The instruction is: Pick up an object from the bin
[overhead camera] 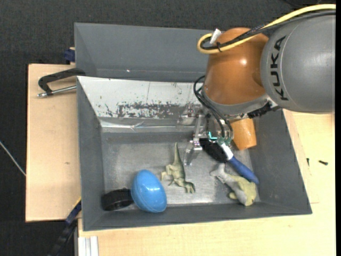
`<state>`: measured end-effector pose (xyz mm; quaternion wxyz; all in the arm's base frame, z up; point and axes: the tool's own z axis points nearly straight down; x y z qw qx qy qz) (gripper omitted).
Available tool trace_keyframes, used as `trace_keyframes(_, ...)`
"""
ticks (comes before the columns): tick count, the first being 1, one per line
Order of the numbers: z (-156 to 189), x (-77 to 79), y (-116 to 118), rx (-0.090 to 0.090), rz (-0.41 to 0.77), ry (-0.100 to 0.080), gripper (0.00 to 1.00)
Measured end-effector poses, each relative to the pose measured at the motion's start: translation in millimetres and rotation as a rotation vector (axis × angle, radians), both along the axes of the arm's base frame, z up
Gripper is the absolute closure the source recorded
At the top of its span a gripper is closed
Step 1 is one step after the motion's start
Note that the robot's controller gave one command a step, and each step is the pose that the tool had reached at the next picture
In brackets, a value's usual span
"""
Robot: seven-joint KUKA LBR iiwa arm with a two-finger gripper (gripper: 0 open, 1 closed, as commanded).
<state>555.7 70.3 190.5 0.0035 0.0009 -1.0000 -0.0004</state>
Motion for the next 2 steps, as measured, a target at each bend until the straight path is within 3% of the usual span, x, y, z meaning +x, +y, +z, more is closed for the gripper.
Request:
trace_keyframes(1,-119.2,-52.5,-40.7,0.001,0.184,-0.018,0.00)
trace_keyframes(2,-116.5,-50.6,-39.5,0.002,0.185,-0.022,1.00)
